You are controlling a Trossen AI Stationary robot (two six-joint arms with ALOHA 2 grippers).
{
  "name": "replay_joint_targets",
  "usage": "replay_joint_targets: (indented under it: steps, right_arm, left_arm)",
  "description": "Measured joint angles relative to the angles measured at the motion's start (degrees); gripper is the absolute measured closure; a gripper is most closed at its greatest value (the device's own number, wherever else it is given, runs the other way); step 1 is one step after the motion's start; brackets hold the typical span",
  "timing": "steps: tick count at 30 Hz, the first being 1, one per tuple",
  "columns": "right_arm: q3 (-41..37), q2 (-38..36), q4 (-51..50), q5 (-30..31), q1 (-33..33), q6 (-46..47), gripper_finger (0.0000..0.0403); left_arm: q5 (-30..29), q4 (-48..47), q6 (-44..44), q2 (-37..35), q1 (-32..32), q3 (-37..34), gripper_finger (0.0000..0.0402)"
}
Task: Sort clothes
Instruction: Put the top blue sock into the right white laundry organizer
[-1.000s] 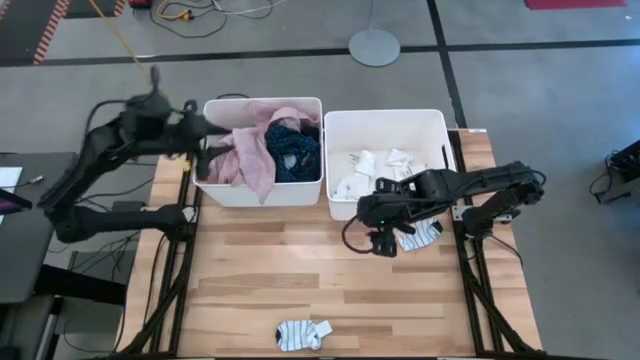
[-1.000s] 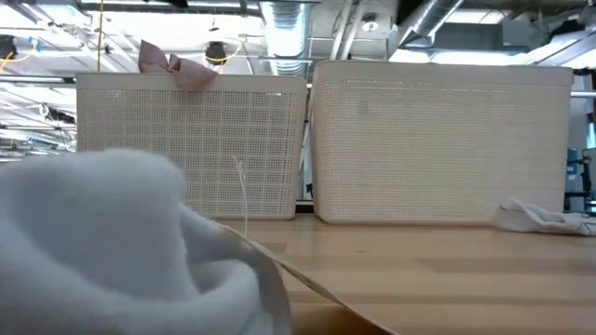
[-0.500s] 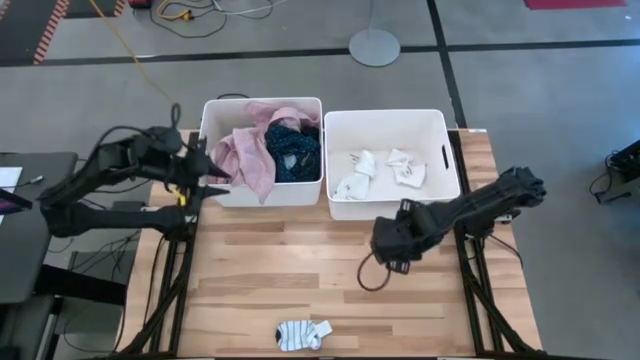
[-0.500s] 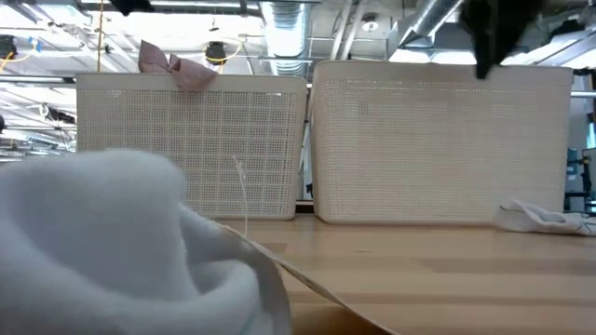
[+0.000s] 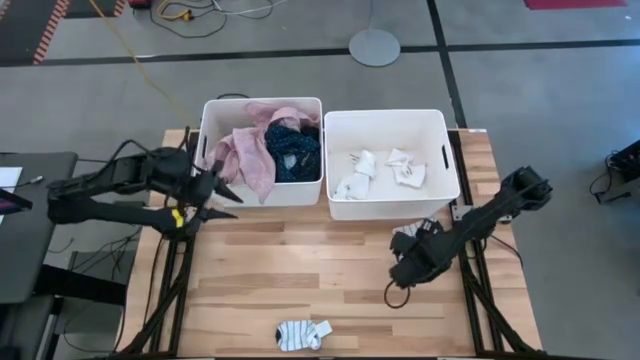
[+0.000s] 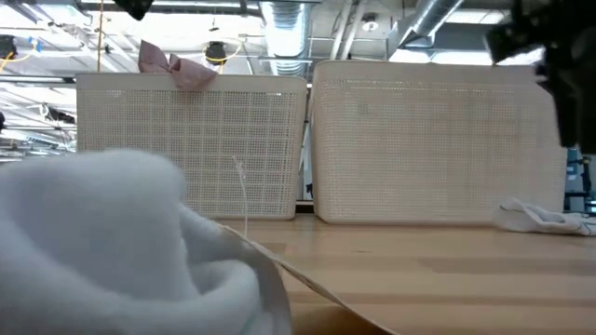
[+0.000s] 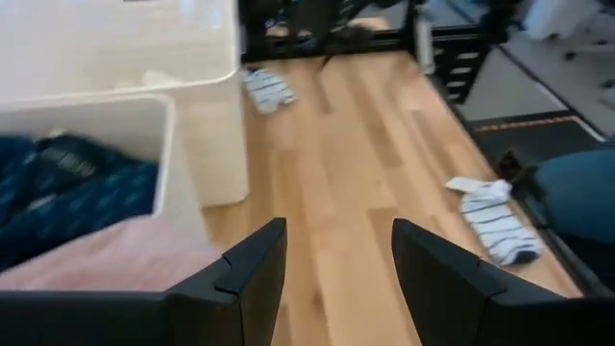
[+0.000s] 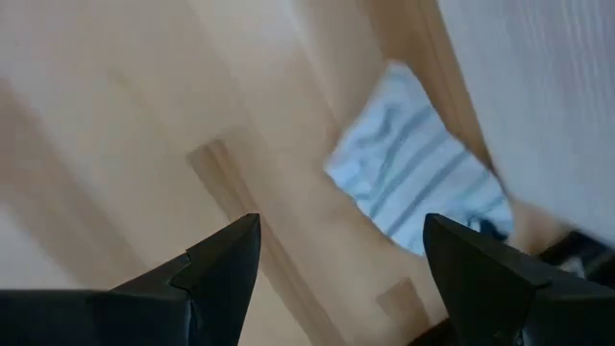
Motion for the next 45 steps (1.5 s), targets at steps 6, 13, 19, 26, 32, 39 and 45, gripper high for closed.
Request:
replay_joint_targets:
  steps: [6, 13, 19, 26, 32, 39, 45]
  right_arm:
    - [-9.4, -2.4, 6.8, 1.8, 2.3, 8.4, 0.0097]
    - [-19.6, -3.7, 20.6, 4.5, 1.0, 11.6, 0.0097]
    - [-24.5, -3.9, 26.1, 6.3, -1.1, 12.3, 0.0108]
    - [-28.1, -4.4, 27.7, 6.5, -2.7, 14.3, 0.0265]
    - [-26.6, -6.4, 31.6, 7.2, -2.8, 9.5, 0.0391]
    - [-15.1, -10.2, 32.4, 16.0, -1.7, 0.1, 0.04]
    - [-2.8, -13.1, 32.4, 22.5, -1.6, -13.9, 0.0402]
  left_arm:
    - [2.7, 7.4, -0.8, 0.7, -8.3, -0.6, 0.0217]
    - [1.6, 16.3, -1.3, 2.7, -17.9, -3.6, 0.0216]
    - [-2.6, 20.2, -1.5, 6.1, -23.7, -6.3, 0.0216]
    - [-4.3, 24.8, -2.6, 11.3, -28.2, -9.1, 0.0216]
    - [-6.5, 28.1, -3.1, 15.3, -31.1, -11.2, 0.0216]
    - [-10.4, 31.1, -4.1, 19.7, -33.5, -13.0, 0.0216]
    - [-11.6, 35.0, -5.0, 22.6, -34.2, -15.7, 0.0216]
